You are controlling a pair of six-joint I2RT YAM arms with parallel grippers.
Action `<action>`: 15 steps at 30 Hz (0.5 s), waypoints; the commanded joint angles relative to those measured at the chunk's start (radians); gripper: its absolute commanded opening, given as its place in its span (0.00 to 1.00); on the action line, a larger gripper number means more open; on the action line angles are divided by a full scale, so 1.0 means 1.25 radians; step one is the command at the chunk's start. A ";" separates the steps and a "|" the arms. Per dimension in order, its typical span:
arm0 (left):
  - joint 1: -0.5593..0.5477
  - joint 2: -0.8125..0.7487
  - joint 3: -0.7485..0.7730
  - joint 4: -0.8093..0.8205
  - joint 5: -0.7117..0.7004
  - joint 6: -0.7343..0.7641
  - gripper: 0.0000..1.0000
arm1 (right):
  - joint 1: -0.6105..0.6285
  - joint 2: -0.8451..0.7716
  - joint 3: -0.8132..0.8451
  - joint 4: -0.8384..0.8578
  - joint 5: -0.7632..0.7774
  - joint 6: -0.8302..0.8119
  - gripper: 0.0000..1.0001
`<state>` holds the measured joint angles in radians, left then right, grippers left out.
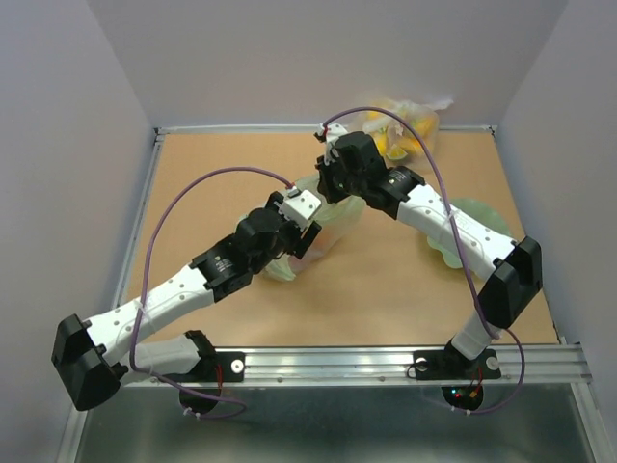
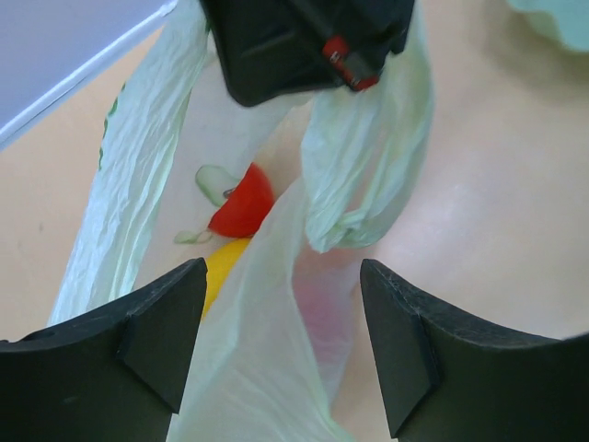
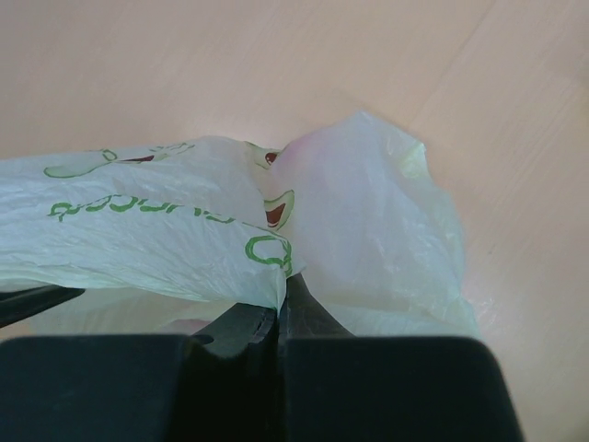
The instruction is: Untie the knot of the plastic bag and take out the fruit
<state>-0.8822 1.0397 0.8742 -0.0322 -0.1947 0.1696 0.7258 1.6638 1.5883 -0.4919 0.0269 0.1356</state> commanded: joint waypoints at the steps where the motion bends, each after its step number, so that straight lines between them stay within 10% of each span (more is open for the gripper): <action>1: -0.002 0.006 -0.035 0.110 -0.075 0.093 0.79 | -0.003 -0.044 -0.008 0.001 0.002 0.002 0.00; 15: -0.002 0.189 -0.082 0.189 -0.018 0.072 0.82 | -0.010 -0.018 0.029 -0.005 0.070 -0.024 0.00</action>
<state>-0.8818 1.2308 0.7906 0.1516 -0.2348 0.3054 0.7254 1.6512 1.5879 -0.5121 0.0601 0.1272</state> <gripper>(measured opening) 0.822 0.013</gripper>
